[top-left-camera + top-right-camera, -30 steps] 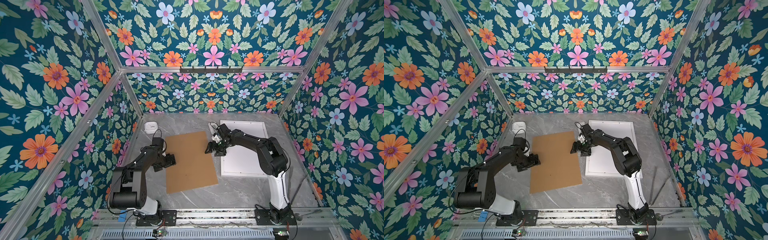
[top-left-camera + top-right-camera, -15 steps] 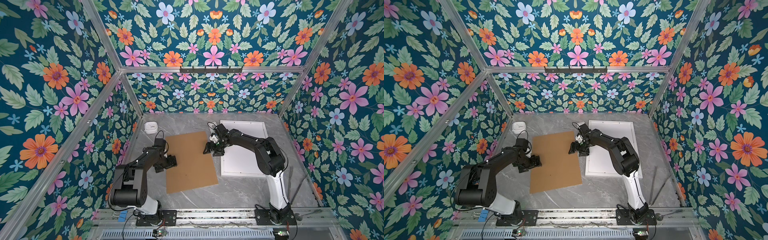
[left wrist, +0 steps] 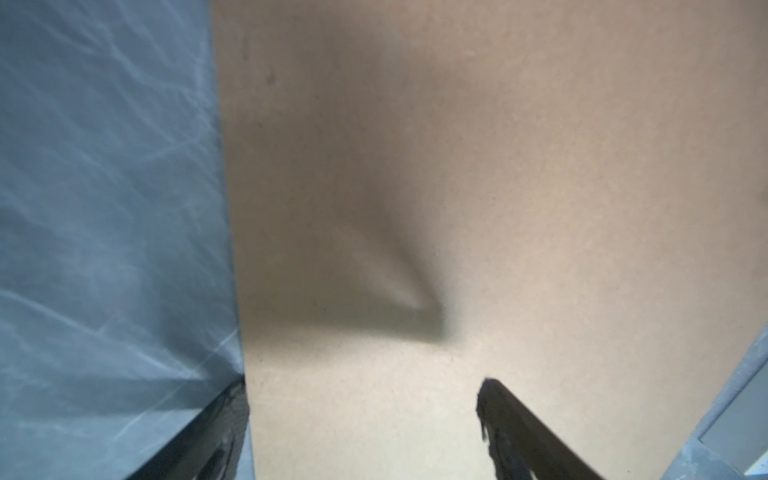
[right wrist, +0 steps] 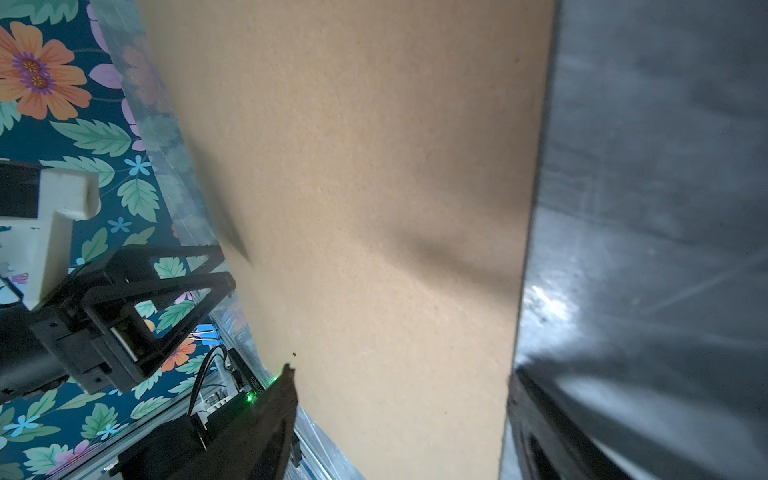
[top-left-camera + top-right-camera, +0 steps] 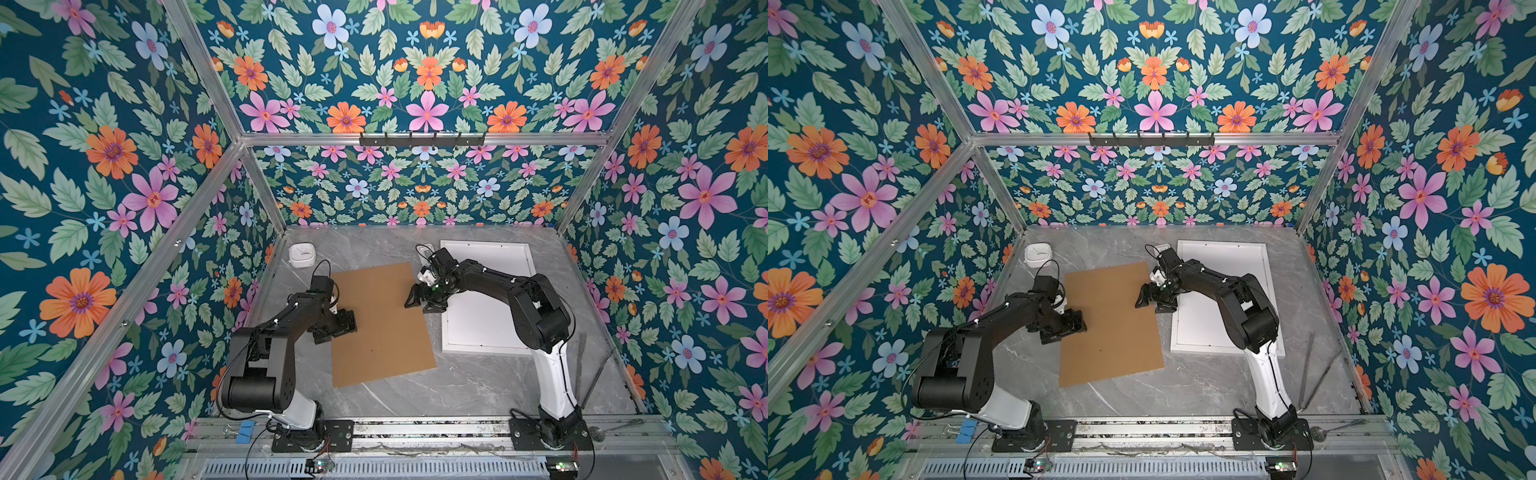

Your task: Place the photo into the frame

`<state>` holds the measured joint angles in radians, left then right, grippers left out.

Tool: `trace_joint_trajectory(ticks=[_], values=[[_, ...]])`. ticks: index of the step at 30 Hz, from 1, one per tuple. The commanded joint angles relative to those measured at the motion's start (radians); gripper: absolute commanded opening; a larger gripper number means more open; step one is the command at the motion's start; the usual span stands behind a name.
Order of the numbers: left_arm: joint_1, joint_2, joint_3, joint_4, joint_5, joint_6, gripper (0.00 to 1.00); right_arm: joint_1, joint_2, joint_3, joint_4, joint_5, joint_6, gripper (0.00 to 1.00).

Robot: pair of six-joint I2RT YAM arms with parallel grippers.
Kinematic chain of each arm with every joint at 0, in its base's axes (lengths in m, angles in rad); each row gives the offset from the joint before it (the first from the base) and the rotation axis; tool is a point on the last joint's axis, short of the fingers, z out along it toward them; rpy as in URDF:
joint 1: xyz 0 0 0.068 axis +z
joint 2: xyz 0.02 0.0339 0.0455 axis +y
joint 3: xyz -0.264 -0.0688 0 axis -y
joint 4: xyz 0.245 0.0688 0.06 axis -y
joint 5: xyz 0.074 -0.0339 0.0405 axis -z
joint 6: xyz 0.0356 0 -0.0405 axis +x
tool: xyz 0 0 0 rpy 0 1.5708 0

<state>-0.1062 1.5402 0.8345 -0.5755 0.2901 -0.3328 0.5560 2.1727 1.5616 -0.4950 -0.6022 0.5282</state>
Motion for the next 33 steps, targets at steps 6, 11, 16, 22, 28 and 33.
trace_joint_trajectory(ticks=[6, 11, 16, 22, 28, 33], values=[[-0.004, -0.012, 0.038, 0.022, 0.217, 0.021, 0.89, -0.001, 0.013, -0.035, -0.054, 0.054, 0.016, 0.8], [-0.004, -0.024, 0.052, 0.023, 0.252, 0.012, 0.89, -0.013, 0.007, -0.05, -0.04, 0.039, 0.021, 0.8], [-0.004, -0.045, 0.058, 0.009, 0.269, 0.009, 0.89, -0.033, -0.001, -0.077, 0.002, -0.005, 0.035, 0.8], [-0.001, -0.081, 0.071, -0.014, 0.298, 0.01, 0.89, -0.05, 0.0, -0.095, 0.033, -0.034, 0.036, 0.8], [0.002, -0.116, 0.096, -0.034, 0.334, 0.006, 0.89, -0.063, -0.001, -0.117, 0.066, -0.056, 0.044, 0.8], [0.003, -0.141, 0.12, -0.05, 0.361, 0.001, 0.89, -0.069, -0.006, -0.138, 0.105, -0.065, 0.053, 0.8]])
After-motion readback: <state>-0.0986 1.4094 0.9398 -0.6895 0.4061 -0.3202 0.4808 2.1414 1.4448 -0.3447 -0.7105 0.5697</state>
